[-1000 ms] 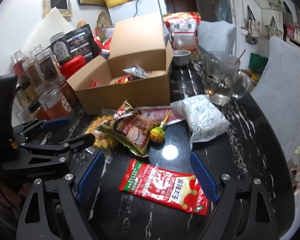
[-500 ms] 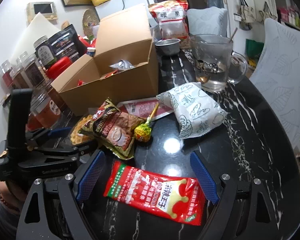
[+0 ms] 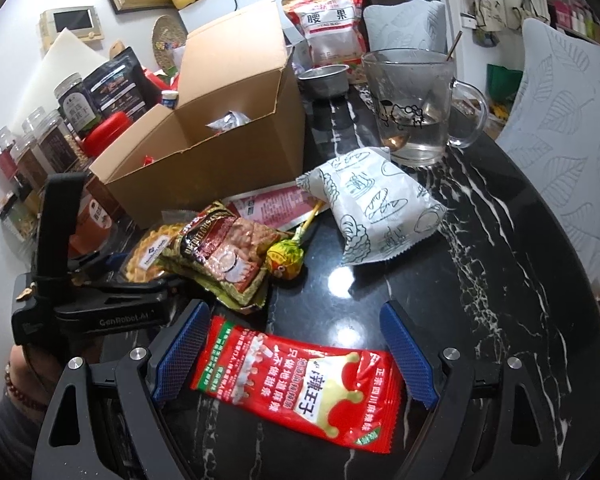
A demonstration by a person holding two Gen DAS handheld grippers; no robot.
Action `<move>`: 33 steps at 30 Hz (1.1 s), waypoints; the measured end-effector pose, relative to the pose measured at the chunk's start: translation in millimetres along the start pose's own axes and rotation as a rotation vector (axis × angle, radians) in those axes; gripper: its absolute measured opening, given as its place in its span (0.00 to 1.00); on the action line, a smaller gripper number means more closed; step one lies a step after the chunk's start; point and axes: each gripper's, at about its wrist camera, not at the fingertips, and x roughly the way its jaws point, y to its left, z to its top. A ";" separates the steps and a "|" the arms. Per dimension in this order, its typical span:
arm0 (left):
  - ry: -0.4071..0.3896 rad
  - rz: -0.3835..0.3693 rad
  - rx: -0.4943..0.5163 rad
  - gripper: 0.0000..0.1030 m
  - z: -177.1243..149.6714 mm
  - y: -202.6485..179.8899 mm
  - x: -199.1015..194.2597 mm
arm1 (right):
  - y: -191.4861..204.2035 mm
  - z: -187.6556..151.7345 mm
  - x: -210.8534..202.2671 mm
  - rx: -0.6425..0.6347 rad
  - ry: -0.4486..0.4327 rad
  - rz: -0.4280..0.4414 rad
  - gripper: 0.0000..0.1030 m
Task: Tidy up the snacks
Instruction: 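Grasp the Member's Mark waffle packet with the left gripper, then grasp the red-and-white sauce packet with the right gripper while the left holds the waffle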
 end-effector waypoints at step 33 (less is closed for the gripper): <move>-0.011 -0.008 -0.093 0.80 -96.7 9.3 -71.9 | 24.7 -55.6 -8.9 -0.120 0.169 0.032 0.86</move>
